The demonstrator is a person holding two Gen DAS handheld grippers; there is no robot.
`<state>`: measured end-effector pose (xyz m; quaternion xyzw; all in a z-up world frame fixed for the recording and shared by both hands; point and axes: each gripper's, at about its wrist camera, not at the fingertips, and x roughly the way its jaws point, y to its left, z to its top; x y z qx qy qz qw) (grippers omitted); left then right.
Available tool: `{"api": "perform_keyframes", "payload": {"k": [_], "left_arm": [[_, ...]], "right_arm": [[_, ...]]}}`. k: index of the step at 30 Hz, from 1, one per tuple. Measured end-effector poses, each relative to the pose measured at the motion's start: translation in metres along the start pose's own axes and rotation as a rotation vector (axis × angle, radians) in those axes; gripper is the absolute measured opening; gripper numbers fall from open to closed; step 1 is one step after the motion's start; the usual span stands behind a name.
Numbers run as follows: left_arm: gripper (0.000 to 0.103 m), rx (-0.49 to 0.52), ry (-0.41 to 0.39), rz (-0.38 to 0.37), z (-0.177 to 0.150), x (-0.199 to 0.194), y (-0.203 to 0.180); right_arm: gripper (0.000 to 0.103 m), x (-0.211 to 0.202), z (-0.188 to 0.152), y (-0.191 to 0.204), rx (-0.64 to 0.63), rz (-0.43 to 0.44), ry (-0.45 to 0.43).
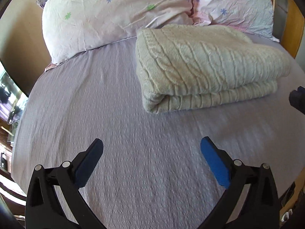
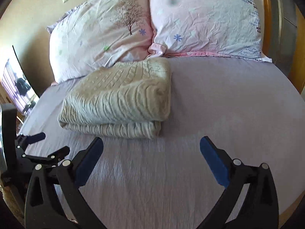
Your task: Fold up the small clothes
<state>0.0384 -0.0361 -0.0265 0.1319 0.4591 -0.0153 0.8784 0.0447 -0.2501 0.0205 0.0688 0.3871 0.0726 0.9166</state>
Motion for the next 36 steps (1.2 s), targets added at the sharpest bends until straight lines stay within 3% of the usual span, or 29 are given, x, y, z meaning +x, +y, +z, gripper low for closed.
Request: {"api": "perform_keyframes", "payload": {"k": [2, 7, 9, 11, 18, 36], "left_arm": [[0.102, -0.017, -0.002, 0.007, -0.002, 0.001, 0.001], [0.102, -0.124, 0.050, -0.077, -0.003, 0.009, 0.016], [0.102, -0.172, 0.066, -0.102, -0.005, 0.010, 0.022], [0.102, -0.169, 0.067, -0.093, -0.007, 0.009, 0.020], [0.102, -0.168, 0.089, -0.096, -0.004, 0.010, 0.022], [0.102, -0.167, 0.086, -0.096, -0.004, 0.012, 0.022]], "right_arm": [[0.101, 0.012, -0.006, 0.011, -0.016, -0.003, 0.046], [0.101, 0.037, -0.018, 0.034, -0.049, -0.075, 0.126], [0.101, 0.040, -0.021, 0.040, -0.065, -0.128, 0.121], [0.101, 0.042, -0.022, 0.043, -0.081, -0.170, 0.134], [0.101, 0.041, -0.022, 0.041, -0.061, -0.187, 0.145], [0.101, 0.041, -0.022, 0.040, -0.059, -0.190, 0.150]]}}
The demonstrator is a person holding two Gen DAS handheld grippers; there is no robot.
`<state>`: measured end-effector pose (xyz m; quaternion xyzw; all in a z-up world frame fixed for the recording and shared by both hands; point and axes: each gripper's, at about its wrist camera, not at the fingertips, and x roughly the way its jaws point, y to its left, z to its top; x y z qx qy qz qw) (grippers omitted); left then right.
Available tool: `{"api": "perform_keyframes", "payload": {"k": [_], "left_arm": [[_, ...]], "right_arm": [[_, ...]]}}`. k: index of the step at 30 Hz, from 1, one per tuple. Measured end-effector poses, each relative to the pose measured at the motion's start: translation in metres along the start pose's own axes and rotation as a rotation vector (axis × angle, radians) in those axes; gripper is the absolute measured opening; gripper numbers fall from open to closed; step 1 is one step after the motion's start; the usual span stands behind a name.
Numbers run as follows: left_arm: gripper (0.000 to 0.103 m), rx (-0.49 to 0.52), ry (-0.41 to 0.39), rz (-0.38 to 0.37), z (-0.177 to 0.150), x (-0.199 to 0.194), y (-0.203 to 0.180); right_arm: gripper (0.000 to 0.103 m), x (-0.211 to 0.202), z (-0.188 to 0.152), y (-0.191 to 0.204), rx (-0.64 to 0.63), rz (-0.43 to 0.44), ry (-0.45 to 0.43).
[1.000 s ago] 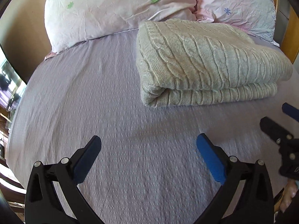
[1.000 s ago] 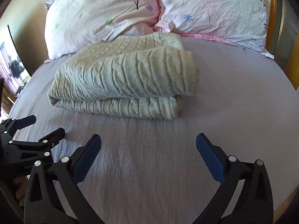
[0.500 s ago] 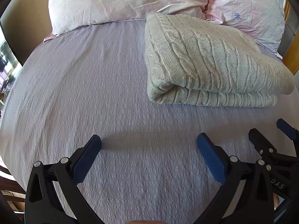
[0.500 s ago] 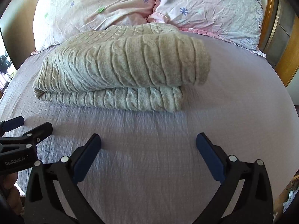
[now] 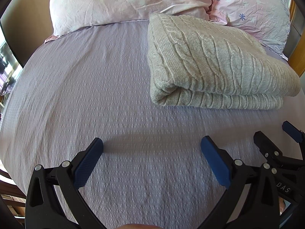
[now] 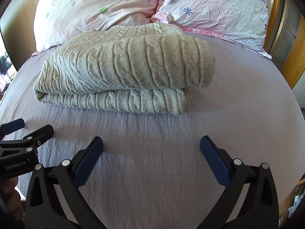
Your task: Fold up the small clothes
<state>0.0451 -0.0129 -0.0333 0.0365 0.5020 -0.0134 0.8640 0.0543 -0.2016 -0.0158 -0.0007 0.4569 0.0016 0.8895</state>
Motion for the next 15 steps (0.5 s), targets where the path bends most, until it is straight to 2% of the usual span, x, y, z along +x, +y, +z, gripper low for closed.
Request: {"api": "perform_keyframes", "payload": {"k": [15], "left_arm": [[0.102, 0.000, 0.001, 0.000, 0.0003, 0.0002, 0.0001]], "right_arm": [[0.101, 0.0004, -0.0001, 0.0011, 0.000, -0.001, 0.006]]}}
